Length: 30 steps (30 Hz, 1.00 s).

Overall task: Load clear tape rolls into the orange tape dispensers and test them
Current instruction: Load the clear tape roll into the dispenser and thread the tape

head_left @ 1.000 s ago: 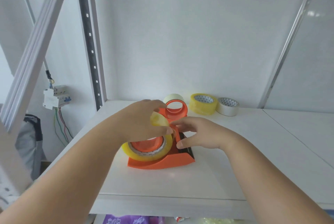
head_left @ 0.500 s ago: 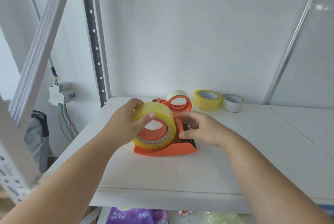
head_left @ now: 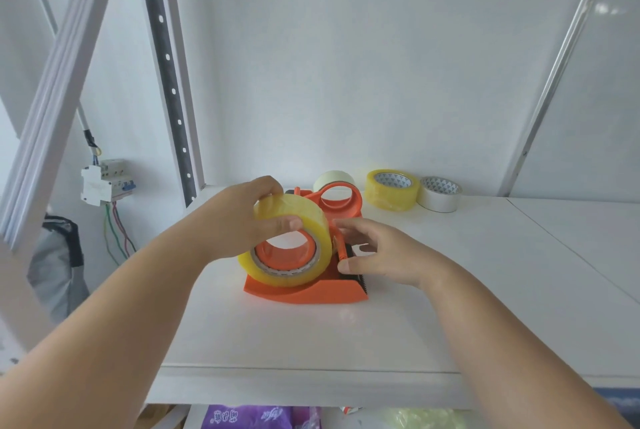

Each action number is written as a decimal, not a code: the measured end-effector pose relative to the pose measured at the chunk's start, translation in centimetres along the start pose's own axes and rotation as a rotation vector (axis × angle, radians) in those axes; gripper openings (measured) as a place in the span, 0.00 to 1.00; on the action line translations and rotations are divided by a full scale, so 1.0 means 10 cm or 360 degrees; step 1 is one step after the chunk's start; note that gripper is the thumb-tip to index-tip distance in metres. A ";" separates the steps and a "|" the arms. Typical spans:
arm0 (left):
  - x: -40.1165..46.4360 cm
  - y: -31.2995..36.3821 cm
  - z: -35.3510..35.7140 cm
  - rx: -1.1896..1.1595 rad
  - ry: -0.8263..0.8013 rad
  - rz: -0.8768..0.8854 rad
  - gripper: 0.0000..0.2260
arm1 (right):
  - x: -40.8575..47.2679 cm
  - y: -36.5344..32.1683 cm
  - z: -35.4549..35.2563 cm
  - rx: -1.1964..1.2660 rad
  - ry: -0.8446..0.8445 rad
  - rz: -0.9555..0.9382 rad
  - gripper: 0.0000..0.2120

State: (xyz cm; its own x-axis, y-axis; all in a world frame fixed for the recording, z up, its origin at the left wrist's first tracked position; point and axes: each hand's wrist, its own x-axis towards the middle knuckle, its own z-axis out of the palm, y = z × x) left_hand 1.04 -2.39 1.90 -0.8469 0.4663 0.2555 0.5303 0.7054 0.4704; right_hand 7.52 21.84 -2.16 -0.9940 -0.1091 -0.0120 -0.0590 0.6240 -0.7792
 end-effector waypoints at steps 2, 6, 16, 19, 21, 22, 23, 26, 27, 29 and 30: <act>-0.03 -0.03 0.02 -0.0017 0.0036 -0.0022 0.30 | -0.02 0.02 0.02 -0.0037 -0.0065 0.0041 0.47; -0.06 0.00 0.01 -0.0093 0.0006 -0.0038 0.29 | -0.02 0.08 0.08 -0.0123 -0.0115 0.0062 0.57; -0.03 0.19 -0.05 0.0128 -0.0066 0.0020 0.24 | -0.05 -0.13 0.05 -0.0335 0.0005 0.0045 0.50; -0.05 0.19 0.05 -0.0082 -0.0015 0.0010 0.21 | -0.07 -0.12 0.06 -0.0289 0.0023 0.0048 0.48; -0.07 0.19 0.12 -0.0145 0.0092 0.0030 0.20 | -0.06 -0.09 0.08 -0.0231 0.0040 0.0043 0.46; -0.08 0.18 0.15 -0.0159 0.0138 0.0039 0.20 | -0.06 -0.07 0.08 -0.0177 0.0043 0.0047 0.45; -0.08 0.18 0.17 -0.0175 0.0166 0.0045 0.20 | -0.06 -0.06 0.08 -0.0110 0.0046 0.0053 0.44; -0.08 0.16 0.20 -0.0233 0.0173 0.0040 0.20 | -0.08 -0.02 0.05 0.0145 0.0066 0.0097 0.37; -0.08 0.15 0.20 -0.0252 0.0175 0.0041 0.20 | -0.08 -0.01 0.04 0.0224 0.0076 0.0101 0.31; -0.09 0.14 0.21 -0.0267 0.0189 0.0039 0.17 | -0.07 0.00 0.04 0.0306 0.0099 0.0103 0.22; -0.09 0.14 0.21 -0.0266 0.0200 0.0036 0.16 | -0.06 -0.01 0.06 0.0302 0.0129 0.0100 0.21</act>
State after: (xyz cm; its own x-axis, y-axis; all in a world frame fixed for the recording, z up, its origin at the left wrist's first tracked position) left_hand 2.65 -0.74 0.55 -0.8386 0.4035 0.3661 0.5443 0.5921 0.5943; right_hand 8.14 21.44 -2.46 -0.9998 -0.0072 -0.0200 0.0143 0.4700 -0.8826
